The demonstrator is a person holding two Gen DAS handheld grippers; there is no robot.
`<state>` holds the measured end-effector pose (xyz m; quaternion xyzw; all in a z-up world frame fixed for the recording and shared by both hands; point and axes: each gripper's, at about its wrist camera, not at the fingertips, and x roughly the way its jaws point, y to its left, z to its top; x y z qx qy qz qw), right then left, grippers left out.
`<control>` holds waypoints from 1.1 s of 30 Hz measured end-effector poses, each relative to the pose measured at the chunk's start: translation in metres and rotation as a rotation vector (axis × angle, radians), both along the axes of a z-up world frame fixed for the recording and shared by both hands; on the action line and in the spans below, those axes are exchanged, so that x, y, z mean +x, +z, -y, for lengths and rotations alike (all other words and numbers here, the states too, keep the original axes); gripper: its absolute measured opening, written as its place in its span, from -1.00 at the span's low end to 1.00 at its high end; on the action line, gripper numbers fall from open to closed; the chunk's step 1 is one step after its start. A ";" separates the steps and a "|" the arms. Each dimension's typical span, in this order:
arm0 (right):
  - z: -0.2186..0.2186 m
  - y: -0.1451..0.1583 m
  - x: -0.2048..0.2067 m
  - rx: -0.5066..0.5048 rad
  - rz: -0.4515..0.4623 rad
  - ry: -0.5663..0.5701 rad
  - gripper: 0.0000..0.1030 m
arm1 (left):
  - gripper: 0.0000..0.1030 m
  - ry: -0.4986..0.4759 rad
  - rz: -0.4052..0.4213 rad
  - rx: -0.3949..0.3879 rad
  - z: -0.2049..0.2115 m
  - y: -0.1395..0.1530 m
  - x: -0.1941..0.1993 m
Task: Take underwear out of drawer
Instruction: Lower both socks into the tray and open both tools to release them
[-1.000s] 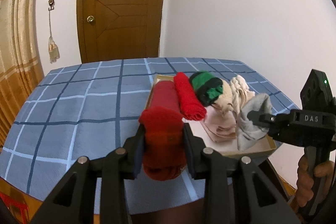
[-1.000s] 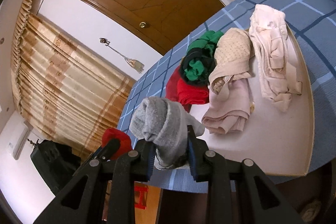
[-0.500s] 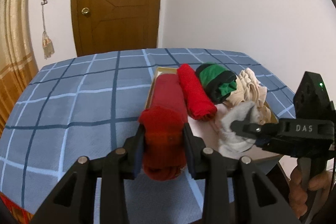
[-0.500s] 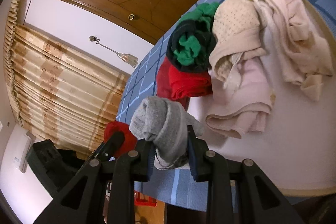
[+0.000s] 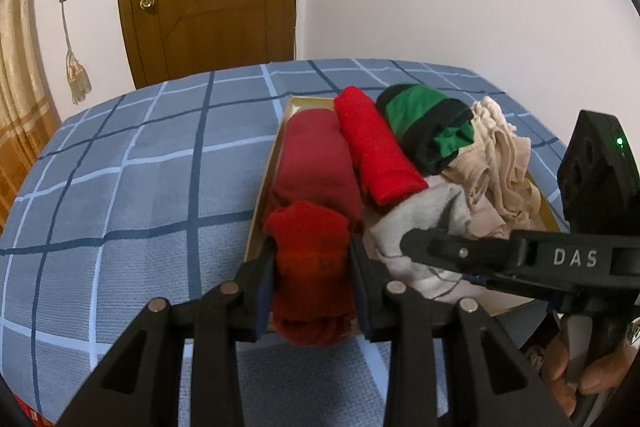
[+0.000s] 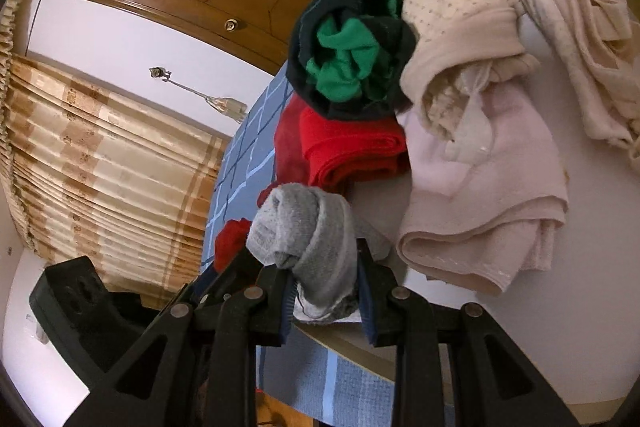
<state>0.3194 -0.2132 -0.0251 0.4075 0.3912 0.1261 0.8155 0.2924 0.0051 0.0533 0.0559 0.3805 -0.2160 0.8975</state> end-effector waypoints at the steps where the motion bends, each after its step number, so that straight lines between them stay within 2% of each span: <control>1: -0.002 0.000 0.002 -0.019 -0.003 -0.002 -0.41 | -0.37 0.001 -0.003 0.004 0.001 -0.001 0.001; 6: -0.015 -0.001 0.009 -0.095 -0.011 -0.009 -0.41 | -0.37 0.004 -0.032 0.031 0.005 -0.011 0.009; 15: -0.020 -0.003 0.020 -0.125 0.002 -0.013 -0.41 | -0.37 0.005 -0.069 0.026 0.006 -0.022 0.021; 17: -0.019 -0.004 0.021 -0.122 0.010 -0.013 -0.41 | -0.27 0.010 -0.075 0.024 0.005 -0.025 0.024; 21: -0.017 -0.007 0.020 -0.108 0.018 -0.012 -0.42 | -0.24 0.015 -0.062 0.042 0.009 -0.027 0.025; 23: -0.015 -0.008 0.018 -0.107 0.021 -0.010 -0.42 | -0.09 0.037 -0.036 0.077 0.012 -0.026 0.023; 24: -0.014 -0.009 0.017 -0.109 0.017 -0.010 -0.42 | -0.08 0.039 -0.032 0.080 0.012 -0.027 0.023; 28: -0.015 -0.007 0.012 -0.143 0.030 0.002 -0.39 | 0.01 0.057 -0.049 0.052 0.009 -0.026 0.021; 33: -0.017 0.006 0.004 -0.200 0.007 -0.011 -0.14 | 0.21 0.052 -0.046 0.050 0.008 -0.020 0.010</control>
